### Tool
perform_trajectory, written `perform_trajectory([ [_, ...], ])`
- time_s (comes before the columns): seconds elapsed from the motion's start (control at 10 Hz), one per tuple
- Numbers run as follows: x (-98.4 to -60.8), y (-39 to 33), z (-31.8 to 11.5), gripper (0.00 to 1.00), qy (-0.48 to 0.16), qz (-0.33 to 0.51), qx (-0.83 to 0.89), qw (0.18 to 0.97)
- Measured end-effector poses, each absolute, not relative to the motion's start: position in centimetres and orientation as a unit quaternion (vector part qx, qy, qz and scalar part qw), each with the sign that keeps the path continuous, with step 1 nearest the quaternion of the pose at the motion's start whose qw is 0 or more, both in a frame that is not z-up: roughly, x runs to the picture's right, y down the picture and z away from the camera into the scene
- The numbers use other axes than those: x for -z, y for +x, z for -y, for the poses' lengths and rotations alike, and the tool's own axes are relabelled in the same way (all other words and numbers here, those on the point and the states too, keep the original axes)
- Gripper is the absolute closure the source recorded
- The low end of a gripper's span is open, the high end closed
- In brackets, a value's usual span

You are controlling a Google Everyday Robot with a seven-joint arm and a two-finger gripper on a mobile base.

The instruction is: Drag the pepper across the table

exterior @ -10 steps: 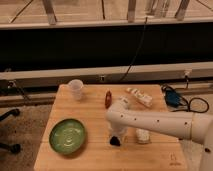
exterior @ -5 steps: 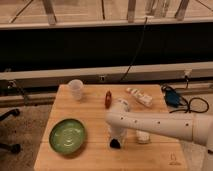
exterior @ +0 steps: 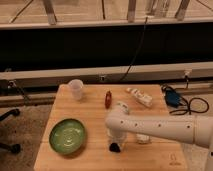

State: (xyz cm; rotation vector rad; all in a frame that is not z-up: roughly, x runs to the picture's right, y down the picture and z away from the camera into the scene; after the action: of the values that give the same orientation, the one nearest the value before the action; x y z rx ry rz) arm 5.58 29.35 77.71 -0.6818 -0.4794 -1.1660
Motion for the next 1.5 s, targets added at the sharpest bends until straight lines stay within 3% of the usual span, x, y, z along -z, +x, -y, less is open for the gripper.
perform_trajectory([
  [0.1, -77.7, 5.6, -29.4, 0.91, -0.312, 0.220, 0.534, 0.754],
  [0.8, -79.0, 5.6, -26.1, 0.22, -0.372, 0.212, 0.532, 0.731],
  [1.5, -79.0, 5.3, -23.6, 0.20, -0.366, 0.227, 0.528, 0.732],
])
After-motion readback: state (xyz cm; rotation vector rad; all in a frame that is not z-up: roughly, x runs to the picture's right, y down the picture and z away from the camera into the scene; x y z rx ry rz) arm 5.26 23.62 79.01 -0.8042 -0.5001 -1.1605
